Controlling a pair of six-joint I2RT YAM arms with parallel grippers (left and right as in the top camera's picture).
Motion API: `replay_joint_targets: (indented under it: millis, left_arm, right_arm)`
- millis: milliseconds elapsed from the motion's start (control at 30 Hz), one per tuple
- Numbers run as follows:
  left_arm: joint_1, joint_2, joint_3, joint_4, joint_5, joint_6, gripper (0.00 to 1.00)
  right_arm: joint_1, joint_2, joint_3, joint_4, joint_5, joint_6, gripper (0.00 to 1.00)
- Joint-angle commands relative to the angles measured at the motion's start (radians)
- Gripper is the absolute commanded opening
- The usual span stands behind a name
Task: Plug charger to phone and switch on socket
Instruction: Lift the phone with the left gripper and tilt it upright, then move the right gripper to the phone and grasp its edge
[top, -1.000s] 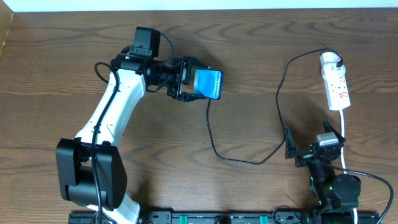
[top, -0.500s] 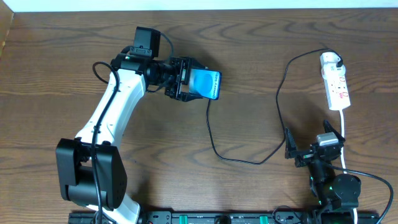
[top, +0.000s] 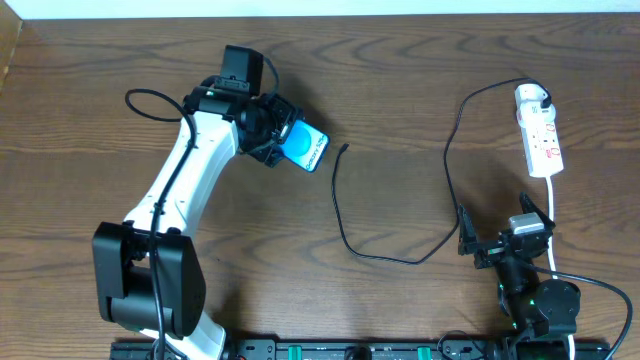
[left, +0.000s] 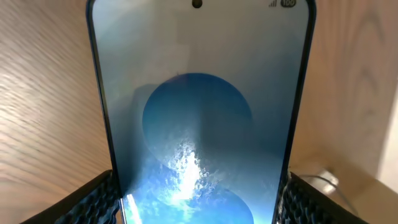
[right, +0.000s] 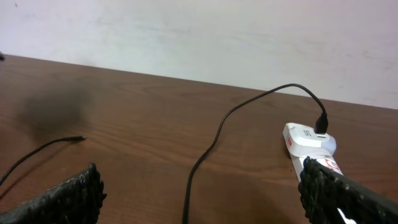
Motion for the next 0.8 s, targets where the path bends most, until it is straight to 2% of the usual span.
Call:
replay_joint_targets:
  millis: [0, 133, 267, 400, 533, 667, 767]
  left_arm:
    - [-0.018, -0.029, 0.019, -0.036, -0.173, 0.05, 0.61]
    - [-0.02, -0.028, 0.008, -0.059, -0.212, 0.049, 0.61]
    - [-0.02, -0.028, 0.008, -0.059, -0.212, 0.049, 0.61]
    - [-0.02, -0.028, 0.008, -0.059, -0.211, 0.045, 0.61]
    - [-0.02, -0.028, 0.008, -0.059, -0.204, 0.045, 0.61]
    - [-0.02, -0.029, 0.008, -0.059, -0.2, 0.045, 0.61]
    - [-0.02, -0.028, 0.008, -0.059, -0.192, 0.016, 0.61]
  right_arm:
    - [0.001, -0.003, -0.002, -0.003, 0.001, 0.011, 0.99]
    - [0.001, -0.003, -0.002, 0.013, -0.044, 0.02, 0.99]
    - [0.0, 0.006, 0.002, 0.049, -0.082, 0.177, 0.99]
    - [0.0, 0.081, 0.058, 0.049, -0.089, 0.234, 0.99]
    - [0.0, 0.255, 0.182, 0.05, -0.154, 0.299, 0.99]
    - [0.0, 0.48, 0.35, 0.013, -0.29, 0.3, 0.99]
    - [0.0, 0.718, 0.523, -0.04, -0.481, 0.299, 0.99]
